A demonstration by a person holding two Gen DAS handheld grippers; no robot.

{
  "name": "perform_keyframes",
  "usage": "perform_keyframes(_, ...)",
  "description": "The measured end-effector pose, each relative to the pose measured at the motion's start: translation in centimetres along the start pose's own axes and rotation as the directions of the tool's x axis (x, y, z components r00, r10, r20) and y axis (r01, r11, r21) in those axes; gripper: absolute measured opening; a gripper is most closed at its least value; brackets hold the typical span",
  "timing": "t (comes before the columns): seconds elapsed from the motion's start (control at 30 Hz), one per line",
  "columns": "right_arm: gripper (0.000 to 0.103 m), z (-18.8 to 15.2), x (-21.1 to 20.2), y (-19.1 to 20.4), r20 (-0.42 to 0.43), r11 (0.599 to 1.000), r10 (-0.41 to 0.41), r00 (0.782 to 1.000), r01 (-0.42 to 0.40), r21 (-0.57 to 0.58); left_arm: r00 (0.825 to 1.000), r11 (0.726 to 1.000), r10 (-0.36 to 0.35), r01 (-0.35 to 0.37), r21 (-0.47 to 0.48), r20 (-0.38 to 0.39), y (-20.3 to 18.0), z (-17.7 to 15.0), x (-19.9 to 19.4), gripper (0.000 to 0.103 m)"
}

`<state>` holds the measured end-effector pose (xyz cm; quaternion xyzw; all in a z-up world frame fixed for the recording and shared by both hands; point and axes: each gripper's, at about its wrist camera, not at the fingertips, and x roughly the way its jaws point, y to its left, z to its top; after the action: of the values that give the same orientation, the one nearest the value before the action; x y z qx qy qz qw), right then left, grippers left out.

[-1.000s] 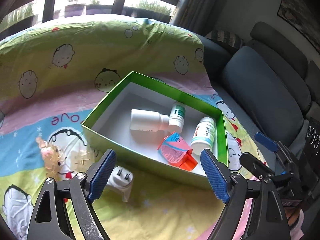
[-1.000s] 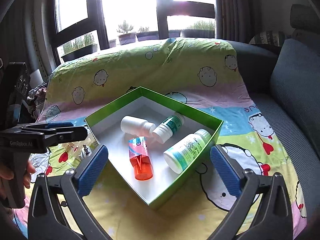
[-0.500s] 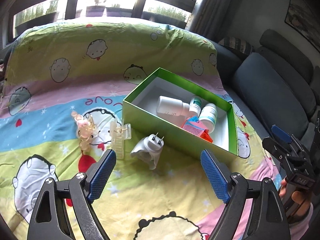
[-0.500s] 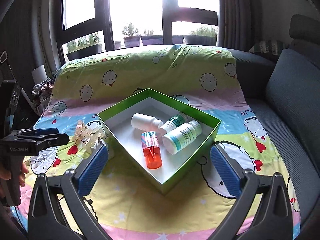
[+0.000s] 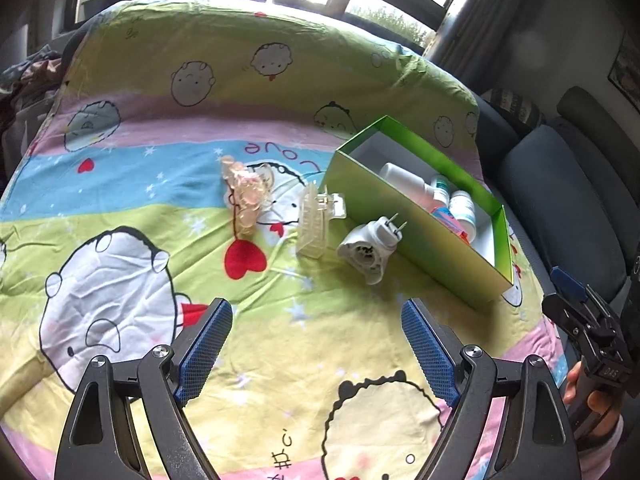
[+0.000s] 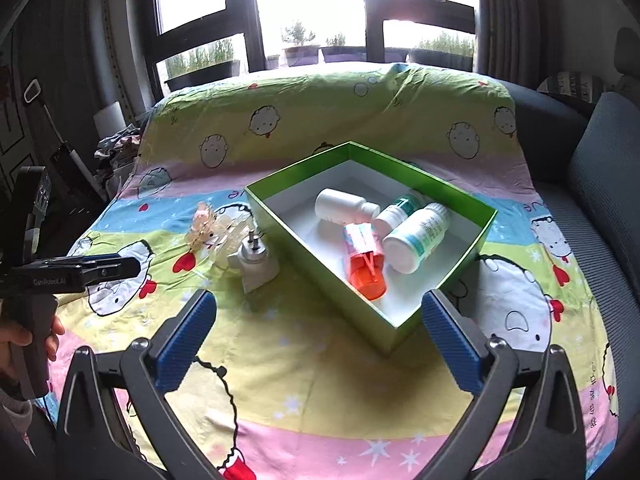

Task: Organize rigid objects
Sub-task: 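Move the left tool toward the white plug-in device beside the box, then grasp the white plug-in device with the left gripper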

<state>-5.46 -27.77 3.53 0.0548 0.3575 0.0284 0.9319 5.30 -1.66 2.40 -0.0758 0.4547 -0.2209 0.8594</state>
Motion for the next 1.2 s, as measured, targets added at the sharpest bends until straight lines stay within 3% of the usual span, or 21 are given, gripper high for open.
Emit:
perform_keyframes(0.13, 0.102, -1.0, 1.7, 1.6, -0.065, 0.996, 0.085, 0.994, -0.086, -0.017, 1.0, 0.999, 0.01, -0.011, -0.046, -0.025, 2.1, -1.3, 0.5, 0.087)
perform_keyframes(0.3, 0.102, -1.9, 3.9, 3.5, -0.126, 0.982, 0.187, 0.974, -0.189, -0.01, 0.998, 0.994, -0.029, 0.024, -0.105, -0.048, 3.9, -2.4, 1.2, 0.087)
perform_keyframes(0.6, 0.102, -2.6, 8.4, 4.6, -0.178, 0.967, 0.254, 0.951, -0.256, 0.012, 0.989, 0.984, -0.128, 0.118, -0.134, -0.068, 2.7, -0.5, 4.0, 0.087)
perform_keyframes(0.8, 0.102, -2.2, 11.6, 4.7, -0.201, 0.964, 0.262, 0.944, -0.264, 0.014, 0.965, 0.96, -0.24, 0.22, -0.172, -0.102, 0.8, 2.1, 7.9, 0.087)
perform_keyframes(1.07, 0.097, -0.4, 14.9, 5.4, -0.169, 0.947, 0.32, 0.932, -0.322, 0.014, 0.942, 0.928, -0.322, 0.295, -0.226, -0.092, -0.3, 4.1, 11.3, 0.087)
perform_keyframes(1.2, 0.092, -0.1, 16.2, 6.3, -0.171, 0.946, 0.319, 0.932, -0.325, -0.011, 0.944, 0.93, -0.321, 0.298, -0.215, -0.08, -0.2, 4.7, 11.9, 0.087)
